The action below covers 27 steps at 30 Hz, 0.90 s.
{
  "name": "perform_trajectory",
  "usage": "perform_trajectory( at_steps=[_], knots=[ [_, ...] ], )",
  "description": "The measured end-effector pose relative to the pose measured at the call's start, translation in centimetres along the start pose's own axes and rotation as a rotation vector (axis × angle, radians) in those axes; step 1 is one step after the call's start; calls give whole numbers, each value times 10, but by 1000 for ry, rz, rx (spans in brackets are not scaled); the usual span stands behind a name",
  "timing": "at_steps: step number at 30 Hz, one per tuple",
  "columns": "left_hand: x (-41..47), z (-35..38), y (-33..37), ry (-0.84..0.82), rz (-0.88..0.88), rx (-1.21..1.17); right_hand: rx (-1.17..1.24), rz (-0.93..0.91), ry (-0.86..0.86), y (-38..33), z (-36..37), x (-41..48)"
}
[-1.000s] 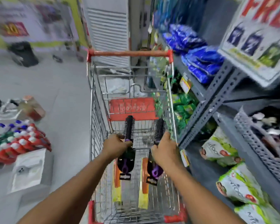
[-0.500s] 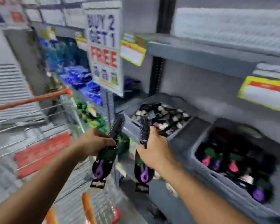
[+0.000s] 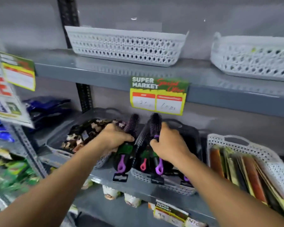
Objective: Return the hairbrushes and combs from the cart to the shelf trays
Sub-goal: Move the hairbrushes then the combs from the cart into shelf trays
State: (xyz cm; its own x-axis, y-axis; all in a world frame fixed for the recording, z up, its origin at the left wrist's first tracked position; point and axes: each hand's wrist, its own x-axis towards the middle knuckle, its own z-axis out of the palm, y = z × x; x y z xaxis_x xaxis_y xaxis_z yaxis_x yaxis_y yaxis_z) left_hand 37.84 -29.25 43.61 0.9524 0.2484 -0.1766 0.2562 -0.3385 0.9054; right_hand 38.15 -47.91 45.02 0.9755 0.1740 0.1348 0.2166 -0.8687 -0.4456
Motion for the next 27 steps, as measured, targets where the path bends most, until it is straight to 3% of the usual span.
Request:
perform_trajectory(
  at_steps=[11, 27],
  knots=[
    [56, 101, 35, -156, -77, 12, -35, 244, 23, 79, -18, 31],
    [73, 155, -5, -90, -140, 317, -76, 378, -80, 121, 31, 41]
  ],
)
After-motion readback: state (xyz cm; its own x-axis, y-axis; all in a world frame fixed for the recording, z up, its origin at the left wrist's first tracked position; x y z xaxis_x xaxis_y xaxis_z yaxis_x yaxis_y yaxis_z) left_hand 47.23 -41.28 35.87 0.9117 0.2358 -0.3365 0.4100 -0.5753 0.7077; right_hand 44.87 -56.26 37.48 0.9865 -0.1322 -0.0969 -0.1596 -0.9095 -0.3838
